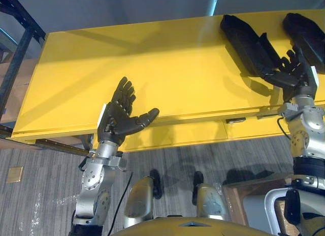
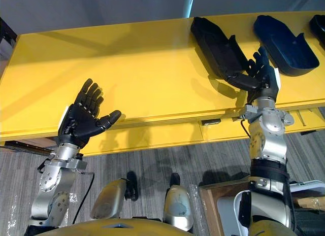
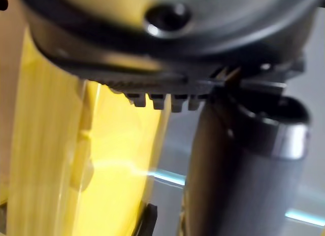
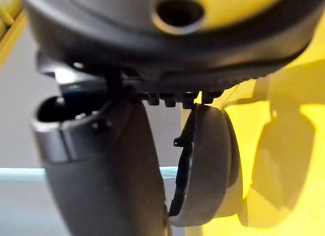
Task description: Walk over and take three plastic housings, then place them on the shelf
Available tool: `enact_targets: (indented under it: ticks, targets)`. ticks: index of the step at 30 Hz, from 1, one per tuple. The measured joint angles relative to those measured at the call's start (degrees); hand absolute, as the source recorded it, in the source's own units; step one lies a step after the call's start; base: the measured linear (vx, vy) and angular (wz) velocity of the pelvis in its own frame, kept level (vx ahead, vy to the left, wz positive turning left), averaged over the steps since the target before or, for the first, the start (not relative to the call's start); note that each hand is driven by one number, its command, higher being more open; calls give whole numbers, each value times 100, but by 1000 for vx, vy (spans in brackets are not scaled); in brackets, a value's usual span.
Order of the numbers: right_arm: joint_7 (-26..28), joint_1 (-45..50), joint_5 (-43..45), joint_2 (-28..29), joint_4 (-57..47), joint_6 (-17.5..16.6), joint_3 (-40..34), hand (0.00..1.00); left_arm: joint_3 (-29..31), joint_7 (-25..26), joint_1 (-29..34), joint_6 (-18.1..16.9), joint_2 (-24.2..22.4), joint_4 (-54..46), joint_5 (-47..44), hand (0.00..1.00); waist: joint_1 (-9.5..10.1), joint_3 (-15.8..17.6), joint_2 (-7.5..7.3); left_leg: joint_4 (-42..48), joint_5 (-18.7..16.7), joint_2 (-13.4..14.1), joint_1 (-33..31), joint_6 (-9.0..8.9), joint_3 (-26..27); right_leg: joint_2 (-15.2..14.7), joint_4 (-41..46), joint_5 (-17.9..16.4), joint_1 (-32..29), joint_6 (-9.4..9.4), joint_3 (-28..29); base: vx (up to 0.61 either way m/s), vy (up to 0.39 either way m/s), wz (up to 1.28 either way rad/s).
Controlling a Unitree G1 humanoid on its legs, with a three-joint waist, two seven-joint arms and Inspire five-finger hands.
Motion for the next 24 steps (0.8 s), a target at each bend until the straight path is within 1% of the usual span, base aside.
enact_targets:
  ticks: [7, 9, 13, 15, 19, 23, 24]
  targets:
    - [273, 20, -76, 0, -20, -17, 79, 100, -8, -13, 27, -4, 6, -10, 0, 100, -27, 16, 3, -55, 17, 10, 100, -19, 12, 6, 49, -72, 32, -57, 15, -12, 1, -2]
    - [366, 175, -115, 0, -118, -67, 86, 100, -12, -19, 35, -5, 7, -10, 0, 100, -22, 16, 3, -59, 18, 16, 105, -20, 14, 13, 5, -73, 50, -59, 14, 0, 0, 0]
    - [564, 605, -116, 30, -652, -106, 121, 100, -10, -25, 42, -5, 39, -10, 1, 100, -25, 18, -1, -58, 11, 23, 116, -22, 44, 18, -39, -53, 64, -37, 42, -2, 13, -2]
    - [696, 886, -121, 160, -962, -107, 126, 100, -10, -33, 49, -5, 40, -10, 2, 100, -27, 28, -17, -60, -11, 45, 187, -26, 73, 39, -131, -25, 163, -4, 59, 4, 26, -6]
    - [750, 1176, -282, 485, -1338, -140, 128, 100, 0, -33, 70, -6, 45, -10, 16, 100, -27, 53, -63, -16, -90, 111, 257, -48, 121, 102, -222, -16, 252, -15, 114, 6, 21, -10]
    - [827, 1523, -360, 682, -1701, -257, 127, 100, -7, -68, 158, -6, 46, -10, 31, 100, -41, 55, -126, -41, -113, 121, 286, -53, 160, 114, -280, -12, 277, -12, 134, 16, 22, -4]
    - [826, 1555, -458, 734, -1728, -272, 127, 100, -8, -73, 192, -6, 45, -10, 33, 100, -52, 49, -135, -33, -112, 127, 292, -51, 171, 119, -309, 23, 293, 31, 142, 23, 24, -5]
